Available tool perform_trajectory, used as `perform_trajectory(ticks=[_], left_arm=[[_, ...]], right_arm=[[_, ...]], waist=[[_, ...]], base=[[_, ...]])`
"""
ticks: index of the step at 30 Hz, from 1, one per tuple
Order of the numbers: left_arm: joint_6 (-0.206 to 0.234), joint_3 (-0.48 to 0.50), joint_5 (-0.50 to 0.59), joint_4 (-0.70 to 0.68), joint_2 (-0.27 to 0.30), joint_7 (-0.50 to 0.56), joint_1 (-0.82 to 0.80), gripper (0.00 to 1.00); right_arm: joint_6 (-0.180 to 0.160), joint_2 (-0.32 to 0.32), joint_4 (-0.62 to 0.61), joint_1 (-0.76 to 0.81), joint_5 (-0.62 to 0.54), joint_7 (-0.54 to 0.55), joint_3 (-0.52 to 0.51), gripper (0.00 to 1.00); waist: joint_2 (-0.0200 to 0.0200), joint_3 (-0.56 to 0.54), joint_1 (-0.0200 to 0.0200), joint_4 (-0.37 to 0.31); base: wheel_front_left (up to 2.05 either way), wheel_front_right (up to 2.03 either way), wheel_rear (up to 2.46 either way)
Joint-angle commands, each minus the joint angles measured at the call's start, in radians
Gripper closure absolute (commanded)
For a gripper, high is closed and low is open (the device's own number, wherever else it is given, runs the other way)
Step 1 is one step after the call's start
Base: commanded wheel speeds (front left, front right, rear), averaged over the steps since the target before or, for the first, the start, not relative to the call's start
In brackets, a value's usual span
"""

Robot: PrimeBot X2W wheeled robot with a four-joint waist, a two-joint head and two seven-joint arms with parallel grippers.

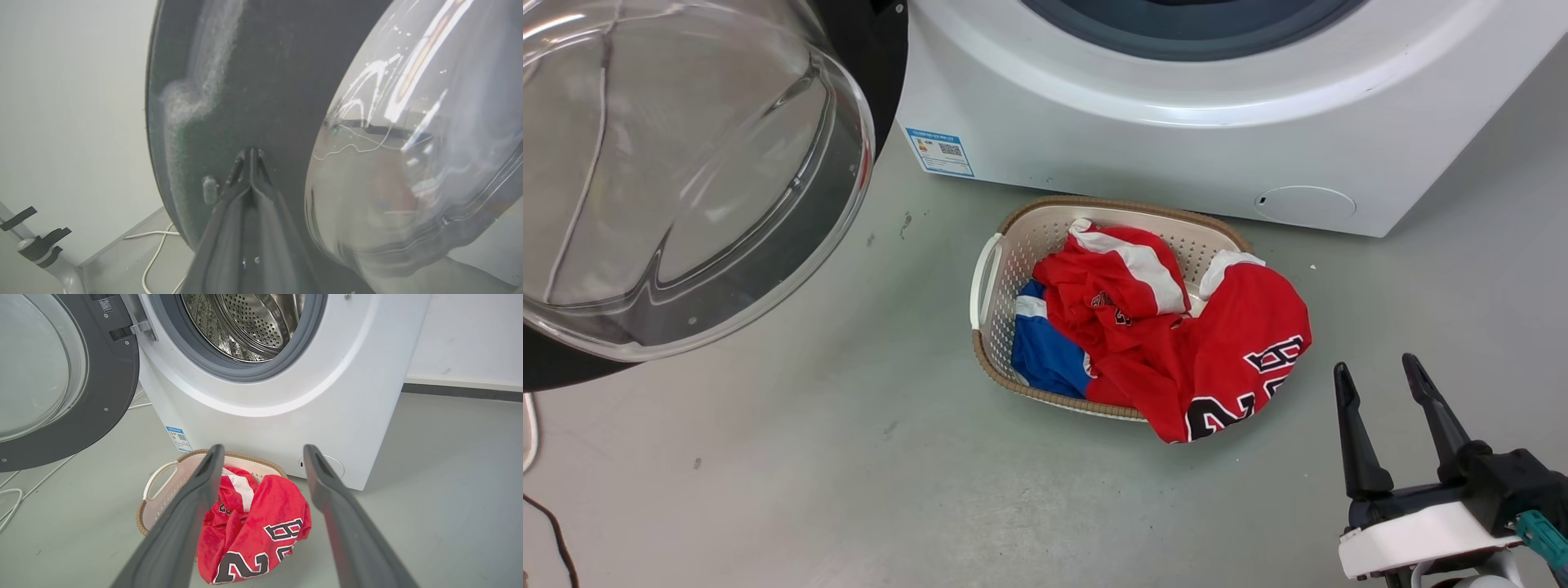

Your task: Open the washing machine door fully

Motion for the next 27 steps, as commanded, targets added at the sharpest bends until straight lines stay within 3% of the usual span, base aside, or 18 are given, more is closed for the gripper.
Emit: perform_trajectory(ticks=[1, 10, 16, 22, 27], left_arm=[[-0.006, 0.015, 0.007, 0.024, 0.018, 0.003, -0.025, 1.0], [-0.044, 0.038, 0.043, 0.087, 0.041, 0.002, -0.02, 1.0], [-0.064, 0.016, 0.081, 0.009, -0.004, 0.002, 0.047, 1.0], [-0.08, -0.051, 0.12, -0.137, -0.07, 0.002, 0.136, 1.0], [-0.074, -0.178, 0.173, -0.345, -0.202, 0.003, 0.239, 1.0]], right_arm=[[0.0, -0.003, 0.003, -0.015, -0.006, -0.002, 0.002, 0.0], [0.0, 0.006, 0.011, 0.008, -0.007, -0.002, -0.001, 0.0], [0.0, 0.014, 0.003, 0.032, 0.0, -0.002, -0.012, 0.0], [0.0, 0.019, -0.025, 0.072, -0.004, -0.002, -0.029, 0.0], [0.0, 0.02, -0.066, 0.112, 0.011, -0.002, -0.041, 0.0]], waist=[[0.0, -0.002, -0.0001, -0.004], [0.0, -0.044, -0.0001, -0.019], [0.0, -0.112, -0.0001, -0.015], [0.0, -0.187, -0.0001, -0.011], [0.0, -0.25, -0.0001, -0.016]], base=[[0.0, 0.0, 0.0], [0.0, 0.0, 0.0], [0.0, 0.0, 0.0], [0.0, 0.0, 0.0], [0.0, 0.0, 0.0]])
